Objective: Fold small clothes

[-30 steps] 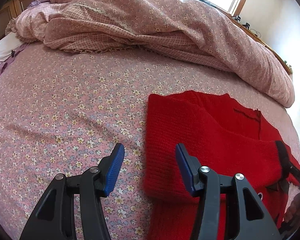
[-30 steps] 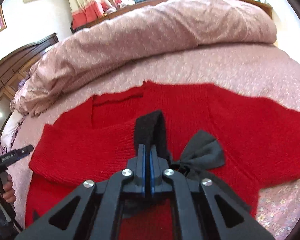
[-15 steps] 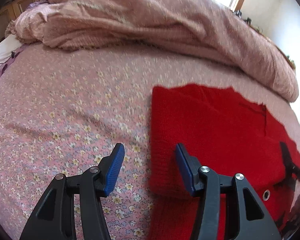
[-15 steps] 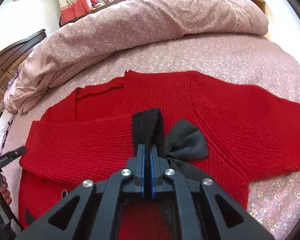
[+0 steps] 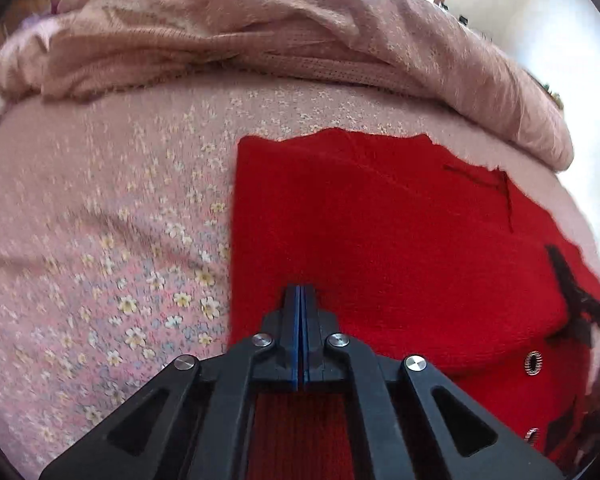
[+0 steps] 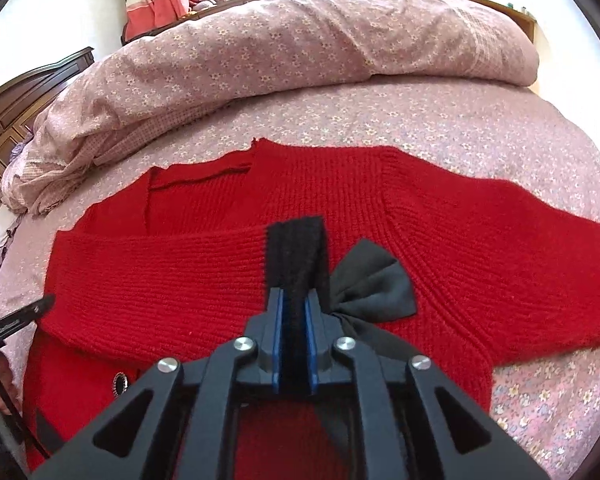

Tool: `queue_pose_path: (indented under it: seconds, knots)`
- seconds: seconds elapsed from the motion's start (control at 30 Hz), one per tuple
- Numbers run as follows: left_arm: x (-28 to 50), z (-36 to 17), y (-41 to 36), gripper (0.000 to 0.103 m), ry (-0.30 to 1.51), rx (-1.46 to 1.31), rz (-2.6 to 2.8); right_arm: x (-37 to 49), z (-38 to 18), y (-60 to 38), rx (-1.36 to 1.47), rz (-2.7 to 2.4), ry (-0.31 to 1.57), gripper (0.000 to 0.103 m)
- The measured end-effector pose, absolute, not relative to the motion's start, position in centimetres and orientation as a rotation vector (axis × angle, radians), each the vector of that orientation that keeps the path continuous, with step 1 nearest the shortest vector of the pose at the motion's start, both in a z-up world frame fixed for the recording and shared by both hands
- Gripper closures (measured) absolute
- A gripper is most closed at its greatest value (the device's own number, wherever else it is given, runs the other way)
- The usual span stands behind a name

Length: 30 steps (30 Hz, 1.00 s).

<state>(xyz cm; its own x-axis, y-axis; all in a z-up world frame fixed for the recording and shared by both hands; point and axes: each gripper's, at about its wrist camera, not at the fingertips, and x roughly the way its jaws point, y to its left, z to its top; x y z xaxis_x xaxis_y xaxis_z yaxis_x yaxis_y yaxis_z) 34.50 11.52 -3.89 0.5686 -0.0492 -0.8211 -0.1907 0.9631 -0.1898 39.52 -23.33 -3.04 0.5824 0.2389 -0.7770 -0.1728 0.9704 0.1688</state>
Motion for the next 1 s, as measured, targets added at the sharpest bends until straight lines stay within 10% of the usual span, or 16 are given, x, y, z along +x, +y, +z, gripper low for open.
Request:
queue_pose_path:
  seconds: [0.23, 1.0]
  knots:
    - [34.1, -2.7, 11.2, 0.102, 0.962, -0.298, 0.105, 38.3, -1.5, -26.9, 0.116, 0.239, 0.861, 0.051]
    - [33.1, -0.9, 11.3, 0.081, 0.922, -0.356, 0.201, 28.2, 0.5, -68.8, 0.677, -0.184, 0.616, 0.032]
